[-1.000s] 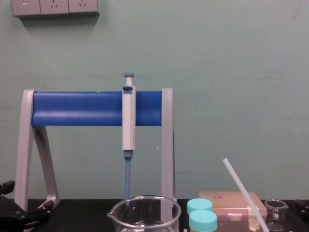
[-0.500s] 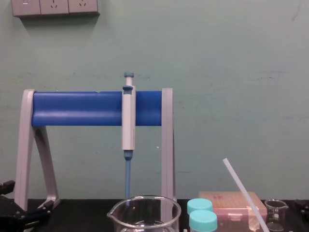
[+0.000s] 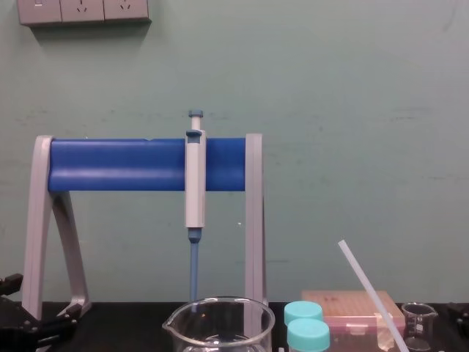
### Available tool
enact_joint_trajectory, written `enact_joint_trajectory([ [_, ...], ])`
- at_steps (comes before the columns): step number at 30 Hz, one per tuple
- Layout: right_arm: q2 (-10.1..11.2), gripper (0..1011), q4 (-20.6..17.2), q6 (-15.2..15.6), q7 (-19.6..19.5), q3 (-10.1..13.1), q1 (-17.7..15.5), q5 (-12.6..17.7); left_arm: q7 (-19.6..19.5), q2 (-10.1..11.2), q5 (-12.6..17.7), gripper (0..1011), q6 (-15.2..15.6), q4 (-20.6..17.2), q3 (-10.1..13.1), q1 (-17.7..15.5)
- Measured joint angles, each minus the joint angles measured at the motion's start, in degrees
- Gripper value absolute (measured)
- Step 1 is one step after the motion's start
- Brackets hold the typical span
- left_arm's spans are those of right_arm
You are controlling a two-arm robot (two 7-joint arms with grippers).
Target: Pick up the stirring rod with one hand, then place it down.
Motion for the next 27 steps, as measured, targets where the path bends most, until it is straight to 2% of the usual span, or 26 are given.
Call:
enact_joint_trajectory([
  [27,-0.01,1003,0.0,0.0,0.01,0.03,-0.01,-0.02,0.0,0.0,0.0,1000,0.0,0.0,0.0,0.0],
])
